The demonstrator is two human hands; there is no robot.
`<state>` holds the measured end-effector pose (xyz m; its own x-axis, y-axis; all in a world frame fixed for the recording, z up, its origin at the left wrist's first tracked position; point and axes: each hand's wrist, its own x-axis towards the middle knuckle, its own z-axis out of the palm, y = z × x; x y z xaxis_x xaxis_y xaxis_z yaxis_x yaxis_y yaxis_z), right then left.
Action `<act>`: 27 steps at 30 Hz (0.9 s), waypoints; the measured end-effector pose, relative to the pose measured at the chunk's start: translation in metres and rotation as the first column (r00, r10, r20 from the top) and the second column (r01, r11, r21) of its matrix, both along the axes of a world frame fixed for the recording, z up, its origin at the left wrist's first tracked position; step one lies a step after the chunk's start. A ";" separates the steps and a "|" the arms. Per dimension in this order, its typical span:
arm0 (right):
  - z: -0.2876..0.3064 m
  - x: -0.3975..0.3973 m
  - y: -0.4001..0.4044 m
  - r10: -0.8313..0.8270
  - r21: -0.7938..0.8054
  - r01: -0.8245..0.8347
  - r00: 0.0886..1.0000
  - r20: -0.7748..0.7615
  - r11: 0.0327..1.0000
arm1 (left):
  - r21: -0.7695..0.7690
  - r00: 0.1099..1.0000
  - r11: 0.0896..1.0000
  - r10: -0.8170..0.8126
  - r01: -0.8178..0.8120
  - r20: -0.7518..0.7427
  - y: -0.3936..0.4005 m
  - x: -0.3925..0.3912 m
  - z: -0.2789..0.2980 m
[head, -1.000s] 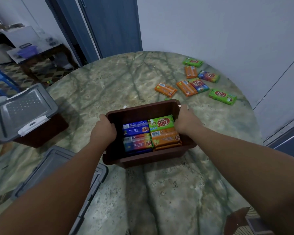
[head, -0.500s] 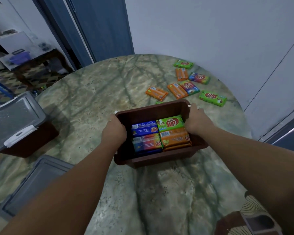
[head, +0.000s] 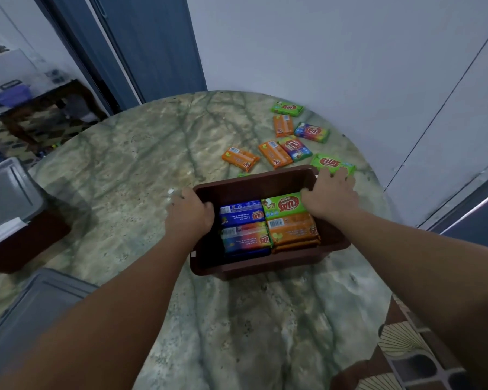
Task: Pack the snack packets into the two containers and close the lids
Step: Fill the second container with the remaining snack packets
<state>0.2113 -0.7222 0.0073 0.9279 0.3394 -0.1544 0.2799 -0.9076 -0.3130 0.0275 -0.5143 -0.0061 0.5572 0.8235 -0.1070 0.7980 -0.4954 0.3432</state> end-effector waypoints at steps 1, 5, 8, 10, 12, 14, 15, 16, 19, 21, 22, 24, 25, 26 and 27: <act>0.002 0.000 0.005 0.001 0.007 -0.001 0.998 0.058 1.000 | 0.041 1.000 0.999 0.007 -0.007 -0.004 0.000 0.001 0.004; 0.011 -0.001 0.026 0.078 0.101 -0.102 0.973 0.218 0.990 | 0.222 0.991 0.973 -0.090 0.066 0.098 0.011 0.025 0.016; 0.013 0.001 0.045 0.167 0.135 -0.203 0.957 0.238 0.970 | 0.205 0.967 0.968 -0.183 0.145 0.180 0.016 0.047 0.027; 0.012 0.006 0.057 0.204 0.159 -0.242 0.953 0.222 0.957 | 0.188 0.948 0.960 -0.246 0.209 0.202 0.020 0.062 0.031; 0.011 0.013 0.063 0.212 0.188 -0.246 0.960 0.182 0.951 | 0.162 0.936 0.951 -0.294 0.265 0.192 0.025 0.076 0.033; 0.011 0.020 0.067 0.201 0.209 -0.234 0.965 0.168 0.950 | 0.126 0.933 0.947 -0.314 0.295 0.175 0.030 0.089 0.032; 0.011 0.024 0.068 0.197 0.219 -0.231 0.967 0.164 0.948 | 0.114 0.935 0.946 -0.320 0.305 0.156 0.032 0.096 0.031; 0.011 0.029 0.069 0.195 0.229 -0.228 0.968 0.156 0.947 | 0.105 0.938 0.945 -0.323 0.311 0.128 0.035 0.102 0.028; 0.009 0.045 0.073 0.190 0.248 -0.213 0.975 0.112 0.945 | 0.026 0.950 0.951 -0.310 0.309 0.043 0.045 0.123 0.016; 0.006 0.058 0.079 0.194 0.234 -0.209 0.977 0.087 0.950 | -0.057 0.962 0.961 -0.273 0.272 -0.014 0.051 0.135 0.007; 0.006 0.064 0.082 0.202 0.221 -0.213 0.977 0.070 0.952 | -0.094 0.961 0.960 -0.269 0.263 -0.058 0.053 0.141 0.004; 0.003 0.073 0.086 0.220 0.195 -0.222 0.975 0.032 0.955 | -0.164 0.944 0.949 -0.295 0.271 -0.145 0.053 0.150 -0.001; 0.002 0.076 0.088 0.222 0.189 -0.221 0.975 0.012 0.957 | -0.191 0.934 0.942 -0.309 0.275 -0.178 0.053 0.155 -0.002; 0.000 0.080 0.088 0.227 0.188 -0.222 0.974 -0.001 0.957 | -0.212 0.926 0.938 -0.318 0.276 -0.203 0.052 0.159 -0.002; -0.002 0.082 0.089 0.234 0.187 -0.227 0.972 -0.011 0.956 | -0.232 0.918 0.933 -0.326 0.275 -0.224 0.049 0.163 -0.002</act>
<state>0.2936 -0.6336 0.0051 0.8166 0.5688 -0.0986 0.4614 -0.7458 -0.4805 0.1902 -0.4650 -0.0079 0.7076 0.5705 -0.4170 0.6944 -0.6707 0.2608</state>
